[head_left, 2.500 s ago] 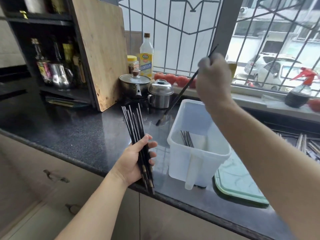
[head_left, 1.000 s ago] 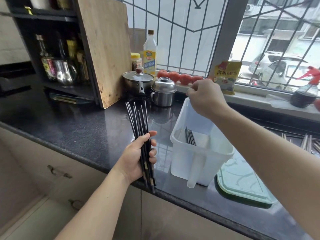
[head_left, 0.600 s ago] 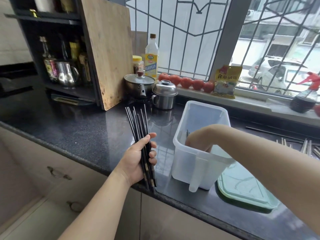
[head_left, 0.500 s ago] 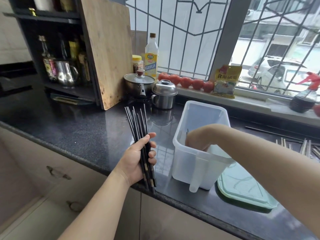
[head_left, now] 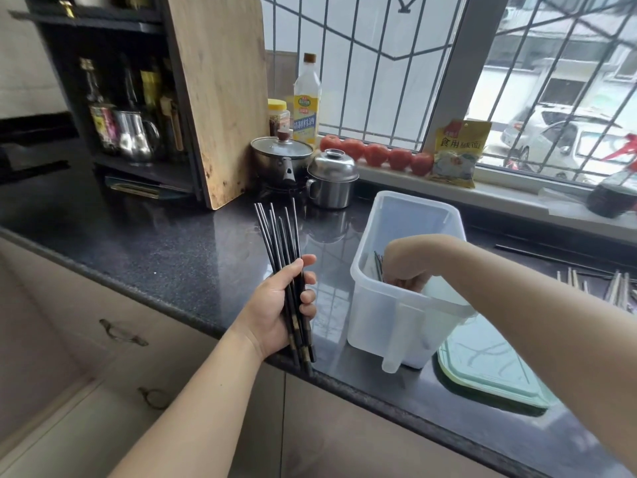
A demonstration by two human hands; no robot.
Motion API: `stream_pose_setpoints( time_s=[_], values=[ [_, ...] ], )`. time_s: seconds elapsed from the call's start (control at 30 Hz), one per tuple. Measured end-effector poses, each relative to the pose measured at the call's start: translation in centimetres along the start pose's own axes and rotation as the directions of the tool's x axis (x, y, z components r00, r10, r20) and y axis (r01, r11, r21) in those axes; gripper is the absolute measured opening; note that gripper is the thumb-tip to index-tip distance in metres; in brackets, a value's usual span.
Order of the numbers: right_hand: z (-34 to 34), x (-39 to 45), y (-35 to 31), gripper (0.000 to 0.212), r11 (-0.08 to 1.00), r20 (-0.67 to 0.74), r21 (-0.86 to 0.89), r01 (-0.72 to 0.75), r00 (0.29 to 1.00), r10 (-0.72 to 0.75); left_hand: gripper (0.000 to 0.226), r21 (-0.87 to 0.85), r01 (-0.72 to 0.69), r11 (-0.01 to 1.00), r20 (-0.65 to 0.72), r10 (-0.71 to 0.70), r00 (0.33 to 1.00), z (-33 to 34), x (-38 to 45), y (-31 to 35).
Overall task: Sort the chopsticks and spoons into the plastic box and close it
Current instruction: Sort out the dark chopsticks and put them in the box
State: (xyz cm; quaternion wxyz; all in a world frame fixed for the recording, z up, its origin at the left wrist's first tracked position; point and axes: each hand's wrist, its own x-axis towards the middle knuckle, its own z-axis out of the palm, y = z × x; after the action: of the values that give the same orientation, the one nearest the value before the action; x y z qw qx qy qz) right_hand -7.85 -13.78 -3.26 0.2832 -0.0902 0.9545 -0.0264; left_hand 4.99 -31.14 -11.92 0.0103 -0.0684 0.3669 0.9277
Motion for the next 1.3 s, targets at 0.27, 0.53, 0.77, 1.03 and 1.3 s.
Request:
stream_pose_setpoints(
  time_s=[0.27,0.53,0.77,1.03,1.3],
  values=[
    [-2.5,-1.4,0.2,0.02,0.977,-0.621,0.091,0.193,0.778,-0.096,0.021,0.0,-0.003,1.0,0.016,0.003,1.0,-0.2,0.0,0.0],
    [-3.5,-6.7,-4.6,0.037,0.828,-0.776,-0.01,0.561,0.518,-0.36,0.029,0.017,-0.012,1.0,0.107,0.01,0.994,-0.4,-0.5,0.0],
    [-0.4,-5.8,-8.3,0.047,0.909,-0.549,-0.127,0.397,0.735,-0.398,0.045,0.042,0.026,0.999,0.221,-0.034,0.975,-0.9,-0.7,-0.1],
    [-4.2,-7.5,-6.6,0.024,0.532,-0.739,0.534,0.657,0.668,-0.083,0.024,0.013,-0.042,0.999,0.039,0.041,0.998,-0.5,-0.3,-0.1],
    [-7.7,-9.1,0.2,0.015,0.77,-0.994,0.109,0.629,0.052,0.098,0.016,0.218,-0.503,0.836,-0.01,0.518,0.856,2.6,0.3,3.1]
  ],
)
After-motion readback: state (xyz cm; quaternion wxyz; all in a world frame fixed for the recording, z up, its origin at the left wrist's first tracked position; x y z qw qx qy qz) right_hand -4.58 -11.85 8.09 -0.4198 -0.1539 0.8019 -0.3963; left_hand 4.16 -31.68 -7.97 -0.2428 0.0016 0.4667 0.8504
